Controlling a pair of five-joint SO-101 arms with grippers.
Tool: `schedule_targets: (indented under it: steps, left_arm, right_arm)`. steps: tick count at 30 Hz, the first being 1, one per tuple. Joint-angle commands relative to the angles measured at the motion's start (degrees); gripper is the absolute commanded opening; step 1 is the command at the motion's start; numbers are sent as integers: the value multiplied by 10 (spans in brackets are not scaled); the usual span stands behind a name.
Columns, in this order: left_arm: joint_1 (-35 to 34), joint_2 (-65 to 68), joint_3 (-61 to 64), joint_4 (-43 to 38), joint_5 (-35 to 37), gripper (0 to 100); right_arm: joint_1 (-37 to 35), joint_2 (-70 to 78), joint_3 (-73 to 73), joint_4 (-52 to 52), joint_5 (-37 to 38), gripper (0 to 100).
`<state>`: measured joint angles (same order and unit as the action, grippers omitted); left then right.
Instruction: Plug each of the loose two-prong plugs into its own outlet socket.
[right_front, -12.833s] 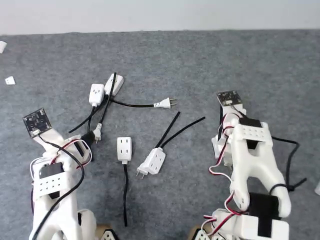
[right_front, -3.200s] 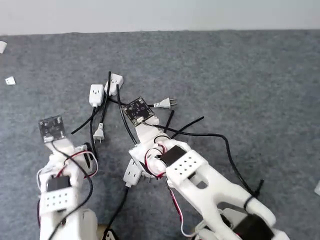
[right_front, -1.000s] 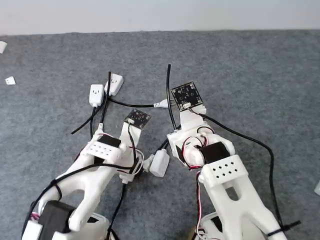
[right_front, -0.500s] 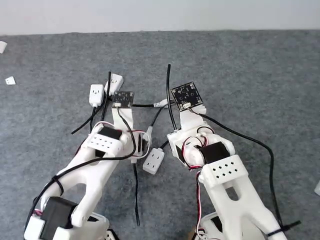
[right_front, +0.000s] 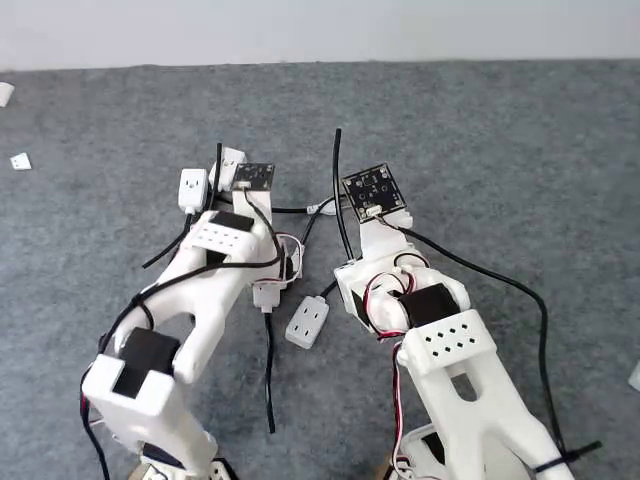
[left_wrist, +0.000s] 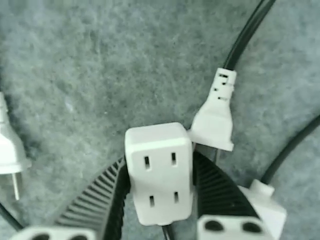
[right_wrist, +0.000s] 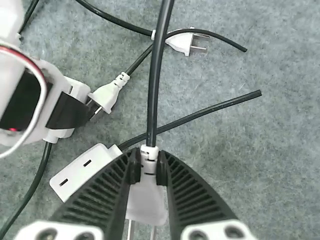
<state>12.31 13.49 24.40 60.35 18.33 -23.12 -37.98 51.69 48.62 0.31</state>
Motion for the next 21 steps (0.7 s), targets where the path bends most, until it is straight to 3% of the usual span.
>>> schedule_targets:
  steps: [1, 7, 15, 18, 21]
  left_arm:
    - [-9, 3, -22, 11, -6, 191]
    - [-11, 3, -20, 24, -6, 294]
    - [-22, -52, 11, 32, -17, 310]
    - [-64, -135, 59, 32, -86, 294]
    - [-138, -219, 124, 11, -150, 207]
  right_arm:
    - [7, -18, -6, -4, -7, 8]
    - [6, -16, -6, -4, -7, 8]
    - [3, -15, -6, -4, -5, 8]
    - [2, -20, -6, -1, -4, 8]
    - [1, -21, -6, 0, 5, 8]
